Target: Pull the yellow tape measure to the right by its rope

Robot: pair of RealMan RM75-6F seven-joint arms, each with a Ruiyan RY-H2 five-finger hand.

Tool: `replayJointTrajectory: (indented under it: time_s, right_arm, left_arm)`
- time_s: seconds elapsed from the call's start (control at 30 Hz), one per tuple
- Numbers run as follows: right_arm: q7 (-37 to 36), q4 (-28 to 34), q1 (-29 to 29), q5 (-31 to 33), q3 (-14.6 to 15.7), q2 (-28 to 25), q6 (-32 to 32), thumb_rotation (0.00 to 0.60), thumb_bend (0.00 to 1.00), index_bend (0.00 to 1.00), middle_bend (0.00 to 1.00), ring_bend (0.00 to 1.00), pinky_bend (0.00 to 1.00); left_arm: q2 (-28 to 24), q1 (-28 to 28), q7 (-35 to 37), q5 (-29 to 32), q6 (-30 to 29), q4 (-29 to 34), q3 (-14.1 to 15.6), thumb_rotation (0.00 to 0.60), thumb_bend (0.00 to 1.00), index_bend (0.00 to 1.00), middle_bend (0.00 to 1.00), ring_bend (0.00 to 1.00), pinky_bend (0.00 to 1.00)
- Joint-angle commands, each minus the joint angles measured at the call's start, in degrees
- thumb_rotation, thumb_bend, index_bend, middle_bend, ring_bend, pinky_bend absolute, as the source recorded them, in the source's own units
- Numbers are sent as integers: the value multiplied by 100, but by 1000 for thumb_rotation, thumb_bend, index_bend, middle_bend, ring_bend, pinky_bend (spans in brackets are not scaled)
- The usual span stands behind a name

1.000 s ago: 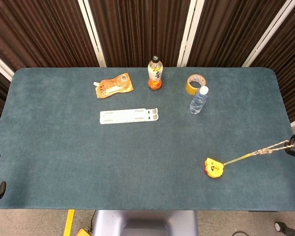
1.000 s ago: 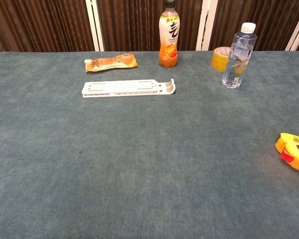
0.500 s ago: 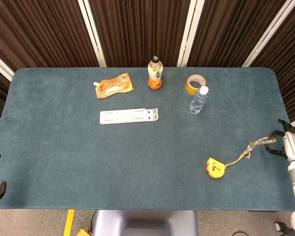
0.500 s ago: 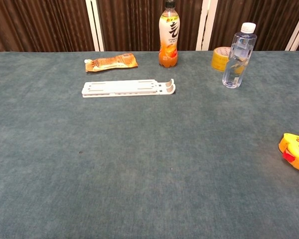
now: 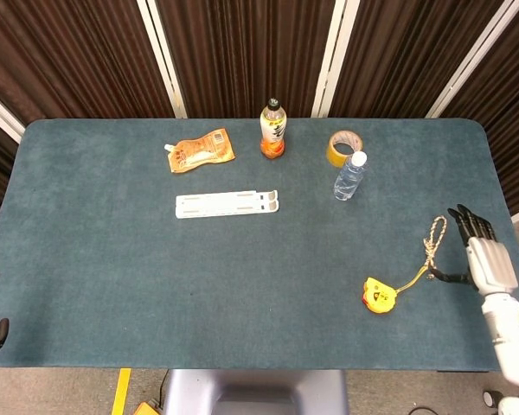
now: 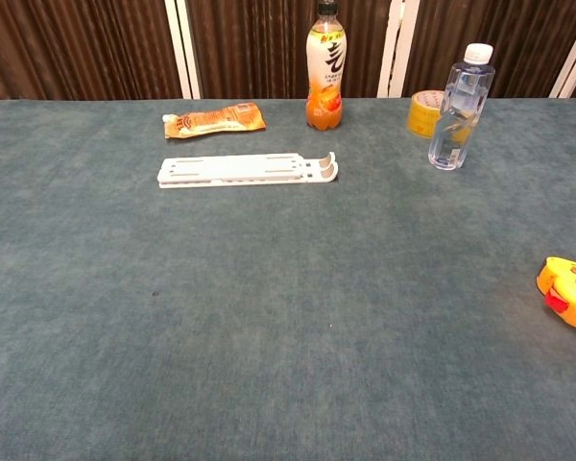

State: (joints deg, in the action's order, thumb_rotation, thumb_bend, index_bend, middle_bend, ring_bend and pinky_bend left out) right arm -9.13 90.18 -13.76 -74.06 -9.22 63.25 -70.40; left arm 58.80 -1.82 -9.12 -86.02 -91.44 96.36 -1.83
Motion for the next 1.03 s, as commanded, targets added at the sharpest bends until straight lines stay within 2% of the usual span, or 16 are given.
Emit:
replayJointTrajectory:
  time_s: [0.03,0.2,0.3,0.4,0.57,1.03]
  right_arm:
    - [-214,198,553,-726,391,-181,-829,600,96,90,48,24,0]
    - [-596,140,1163,-1104,765,-440,-1543,600,96,116,48,24,0]
    - [-191,294,1325,-1181,877,-664,-1704,600,97,113,47,24,0]
    - [234,413,1433,-1148,912,-688,-1801,600,97,111,47,25,0]
    - [445,526,1416,-1139,950,-776,-1648,600,97,110,48,25,0]
    - [391,393,1445,-1363,808,-597,-1933,600,98,112,47,25,0]
  left_arm:
    - [-3,4,24,28,9,-16,-14,600,447,51,0,0,121]
    - [-15,23,100,101,45,-36,-50,600,447,51,0,0,121]
    - [-12,42,151,108,75,-49,-56,600,447,51,0,0,121]
    - [-15,60,182,87,97,-58,-51,600,447,51,0,0,121]
    - [-21,81,251,64,134,-81,-37,600,448,51,0,0,121]
    - [-52,44,358,56,48,-99,-39,600,448,51,0,0,121]
